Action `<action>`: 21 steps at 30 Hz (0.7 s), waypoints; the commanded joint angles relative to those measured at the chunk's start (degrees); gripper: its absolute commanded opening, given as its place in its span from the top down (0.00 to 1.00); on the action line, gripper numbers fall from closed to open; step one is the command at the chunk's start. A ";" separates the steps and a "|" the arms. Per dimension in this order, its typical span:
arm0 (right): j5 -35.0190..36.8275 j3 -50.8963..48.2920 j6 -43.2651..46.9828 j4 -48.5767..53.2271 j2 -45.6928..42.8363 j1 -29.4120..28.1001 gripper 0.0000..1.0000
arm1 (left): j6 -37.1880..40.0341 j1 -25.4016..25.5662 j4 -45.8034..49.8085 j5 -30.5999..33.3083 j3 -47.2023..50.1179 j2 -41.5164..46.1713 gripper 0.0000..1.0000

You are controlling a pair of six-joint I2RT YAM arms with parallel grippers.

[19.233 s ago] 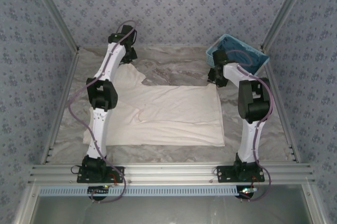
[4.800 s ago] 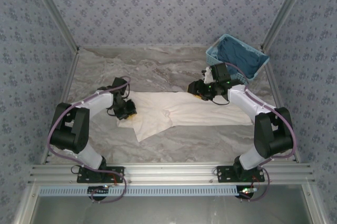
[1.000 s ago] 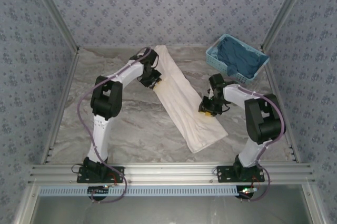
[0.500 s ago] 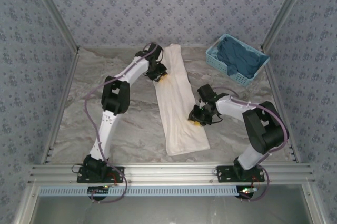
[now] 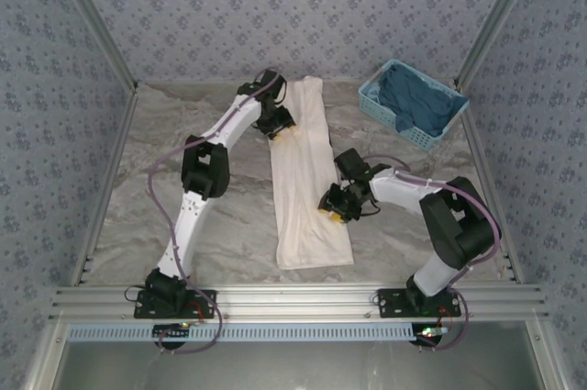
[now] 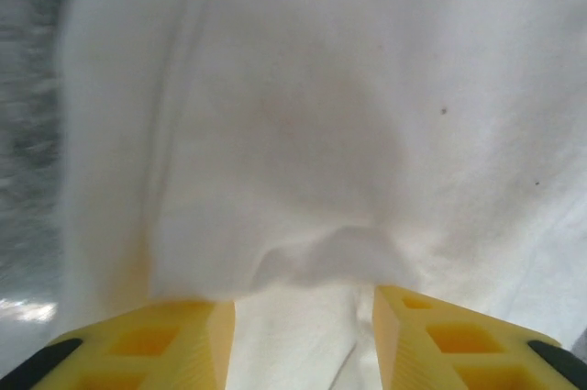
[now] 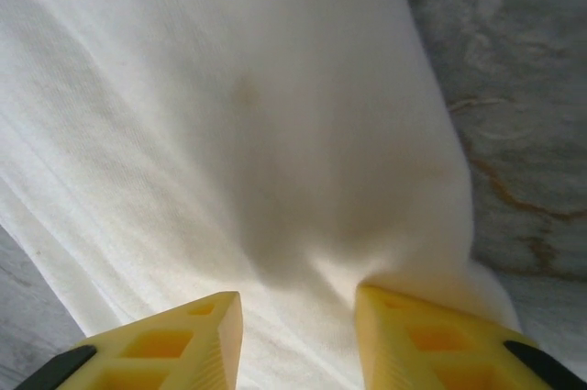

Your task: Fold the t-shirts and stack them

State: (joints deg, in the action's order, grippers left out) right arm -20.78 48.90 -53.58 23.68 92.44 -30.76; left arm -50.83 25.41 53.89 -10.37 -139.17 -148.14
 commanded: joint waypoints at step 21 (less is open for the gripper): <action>-9.20 -17.24 6.35 13.96 -23.01 8.37 0.49 | -16.60 24.52 -22.64 -14.88 94.15 59.97 0.64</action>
State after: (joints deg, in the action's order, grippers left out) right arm -26.59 34.00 -47.11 38.15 70.28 -22.26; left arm -61.21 48.12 37.43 -24.27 -46.83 -91.02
